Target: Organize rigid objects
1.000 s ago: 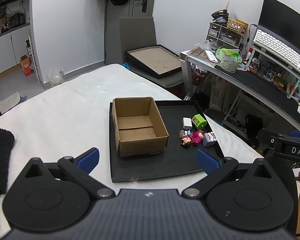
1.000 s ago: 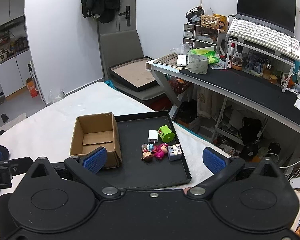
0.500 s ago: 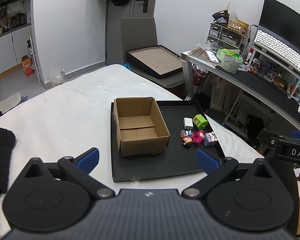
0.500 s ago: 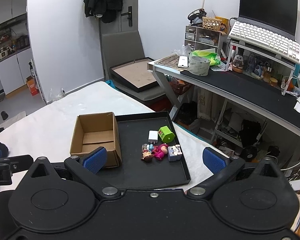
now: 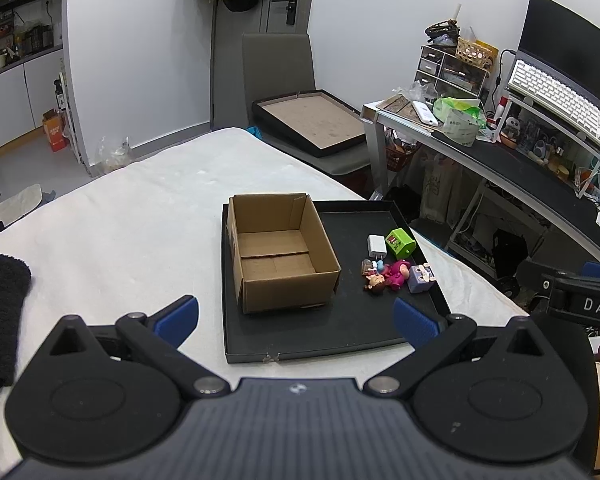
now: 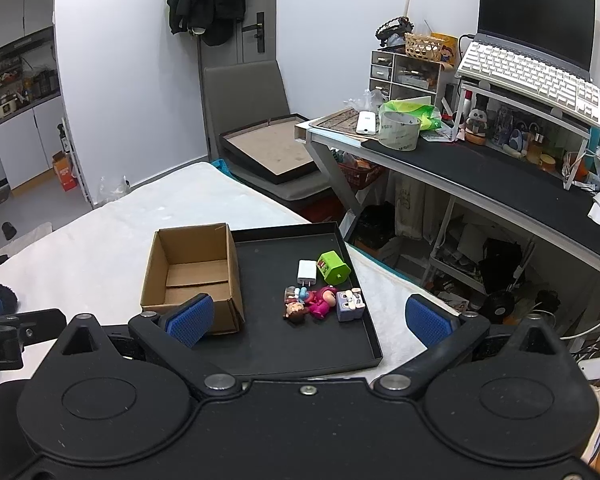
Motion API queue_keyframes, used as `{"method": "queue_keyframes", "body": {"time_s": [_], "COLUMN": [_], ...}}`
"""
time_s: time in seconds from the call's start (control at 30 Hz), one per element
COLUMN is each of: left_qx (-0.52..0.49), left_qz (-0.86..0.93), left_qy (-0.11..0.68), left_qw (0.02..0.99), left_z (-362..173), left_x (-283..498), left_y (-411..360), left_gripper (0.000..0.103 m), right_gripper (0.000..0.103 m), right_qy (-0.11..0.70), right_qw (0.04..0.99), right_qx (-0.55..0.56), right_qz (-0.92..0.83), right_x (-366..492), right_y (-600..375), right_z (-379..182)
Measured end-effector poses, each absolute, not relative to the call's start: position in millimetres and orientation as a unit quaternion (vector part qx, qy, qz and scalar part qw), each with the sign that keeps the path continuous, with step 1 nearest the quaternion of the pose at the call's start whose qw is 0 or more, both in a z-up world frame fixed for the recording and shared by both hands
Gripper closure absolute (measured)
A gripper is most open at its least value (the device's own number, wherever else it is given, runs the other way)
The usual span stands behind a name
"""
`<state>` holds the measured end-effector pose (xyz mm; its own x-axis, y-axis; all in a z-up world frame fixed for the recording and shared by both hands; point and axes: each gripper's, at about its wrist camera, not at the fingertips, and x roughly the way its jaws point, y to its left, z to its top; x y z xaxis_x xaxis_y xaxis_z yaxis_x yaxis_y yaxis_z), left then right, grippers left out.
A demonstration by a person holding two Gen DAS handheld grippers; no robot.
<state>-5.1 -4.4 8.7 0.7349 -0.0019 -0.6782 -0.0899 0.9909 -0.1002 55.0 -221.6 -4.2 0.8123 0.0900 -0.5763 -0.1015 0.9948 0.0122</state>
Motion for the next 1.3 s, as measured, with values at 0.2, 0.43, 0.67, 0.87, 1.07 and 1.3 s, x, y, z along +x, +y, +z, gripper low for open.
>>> {"method": "queue_keyframes", "body": {"time_s": [0.2, 0.43, 0.67, 0.87, 1.07, 1.3], "left_qx": [-0.063, -0.059, -0.054, -0.053, -0.047, -0.059], "left_qz": [0.024, 0.024, 0.022, 0.022, 0.024, 0.038], "left_qy": [0.363, 0.364, 0.366, 0.366, 0.384, 0.431], "left_qw": [0.929, 0.929, 0.929, 0.929, 0.922, 0.899], "left_z": [7.5, 8.1, 7.7, 8.6, 1.8, -22.5], "left_x": [-5.8, -3.9, -1.3, 0.8, 16.4, 56.4], "left_y": [-3.7, -4.1, -4.1, -4.0, -3.5, 14.3], "left_gripper": [0.0, 0.0, 0.0, 0.0, 0.0, 0.0], "right_gripper": [0.0, 0.0, 0.0, 0.0, 0.0, 0.0], "right_qy": [0.304, 0.307, 0.31, 0.308, 0.314, 0.352], "right_qw": [0.951, 0.95, 0.949, 0.95, 0.948, 0.934], "right_qx": [-0.008, -0.008, -0.004, -0.004, 0.005, 0.018], "right_qz": [0.051, 0.049, 0.051, 0.051, 0.057, 0.056], "right_x": [56.3, 58.9, 62.8, 64.0, 76.8, 117.4], "right_y": [-223.9, -224.1, -224.5, -225.4, -230.4, -245.0], "right_z": [-5.7, -7.5, -7.7, -7.5, -12.4, -31.9]}}
